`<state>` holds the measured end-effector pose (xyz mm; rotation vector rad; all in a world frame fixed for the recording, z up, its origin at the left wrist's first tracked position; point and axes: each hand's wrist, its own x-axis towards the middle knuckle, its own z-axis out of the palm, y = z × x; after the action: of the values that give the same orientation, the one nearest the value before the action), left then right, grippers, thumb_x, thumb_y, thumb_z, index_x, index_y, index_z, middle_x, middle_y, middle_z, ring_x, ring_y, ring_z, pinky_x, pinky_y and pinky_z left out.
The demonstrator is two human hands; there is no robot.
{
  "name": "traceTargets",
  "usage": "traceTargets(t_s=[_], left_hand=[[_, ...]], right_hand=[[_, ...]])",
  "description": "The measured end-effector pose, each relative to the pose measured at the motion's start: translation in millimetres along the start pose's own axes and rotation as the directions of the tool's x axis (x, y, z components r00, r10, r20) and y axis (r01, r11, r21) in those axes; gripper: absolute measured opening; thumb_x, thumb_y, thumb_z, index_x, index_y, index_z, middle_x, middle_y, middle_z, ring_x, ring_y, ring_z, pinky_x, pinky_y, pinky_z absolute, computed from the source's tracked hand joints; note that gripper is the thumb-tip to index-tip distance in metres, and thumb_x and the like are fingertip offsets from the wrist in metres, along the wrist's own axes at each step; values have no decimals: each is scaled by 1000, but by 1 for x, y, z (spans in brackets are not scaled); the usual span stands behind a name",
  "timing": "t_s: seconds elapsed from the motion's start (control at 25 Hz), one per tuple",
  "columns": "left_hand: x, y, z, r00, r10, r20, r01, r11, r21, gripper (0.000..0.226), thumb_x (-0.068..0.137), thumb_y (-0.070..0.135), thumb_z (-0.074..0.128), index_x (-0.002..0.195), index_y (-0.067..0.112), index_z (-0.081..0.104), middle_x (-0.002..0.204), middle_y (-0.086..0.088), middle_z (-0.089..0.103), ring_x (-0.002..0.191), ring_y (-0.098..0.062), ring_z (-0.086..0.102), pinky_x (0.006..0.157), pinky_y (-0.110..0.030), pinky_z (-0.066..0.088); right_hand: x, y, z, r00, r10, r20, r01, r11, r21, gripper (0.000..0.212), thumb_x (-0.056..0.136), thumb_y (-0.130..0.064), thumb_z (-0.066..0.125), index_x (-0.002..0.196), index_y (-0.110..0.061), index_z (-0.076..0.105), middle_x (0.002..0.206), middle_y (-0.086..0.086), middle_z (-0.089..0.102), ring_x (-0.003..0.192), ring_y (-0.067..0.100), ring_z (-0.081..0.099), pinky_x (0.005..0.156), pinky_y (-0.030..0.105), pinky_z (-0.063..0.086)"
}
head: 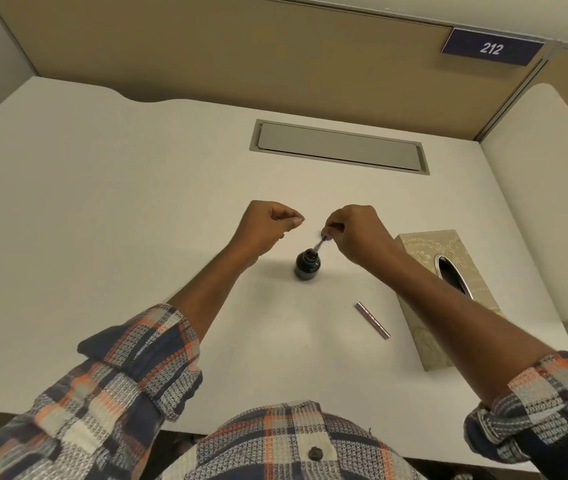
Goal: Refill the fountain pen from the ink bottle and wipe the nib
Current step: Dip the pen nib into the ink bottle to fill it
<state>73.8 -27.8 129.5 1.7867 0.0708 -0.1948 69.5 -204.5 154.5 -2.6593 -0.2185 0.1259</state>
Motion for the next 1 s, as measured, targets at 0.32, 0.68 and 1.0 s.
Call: traceTargets(t_s=[0.32,0.68,1.0], left_hand=[[16,-16,13,984,-24,177,9,997,82,19,83,14,68,100,8,73,91,-4,71,63,4,57,68,-15,45],[23,-25,17,951,19,309,-45,996,74,20,81,9,69,101,8,72,103,-10,72,104,-21,65,95,-30,47],[26,-29,22,953,97,287,-92,995,-29,21,84,7,65,104,7,71,106,-5,70,87,6,64,77,-8,46]], right_hand=[[18,-15,-12,992,46,117,-27,988,-152,19,86,-3,59,99,-8,71,103,14,71,90,30,67,82,41,56],[19,-27,-16,977,120,175,-84,976,-200,16,80,-7,67,94,-12,71,99,11,69,90,31,66,82,39,55],[19,-32,-21,975,150,162,-115,972,-207,24,77,-1,67,99,-10,71,101,12,68,91,32,66,78,37,50]])
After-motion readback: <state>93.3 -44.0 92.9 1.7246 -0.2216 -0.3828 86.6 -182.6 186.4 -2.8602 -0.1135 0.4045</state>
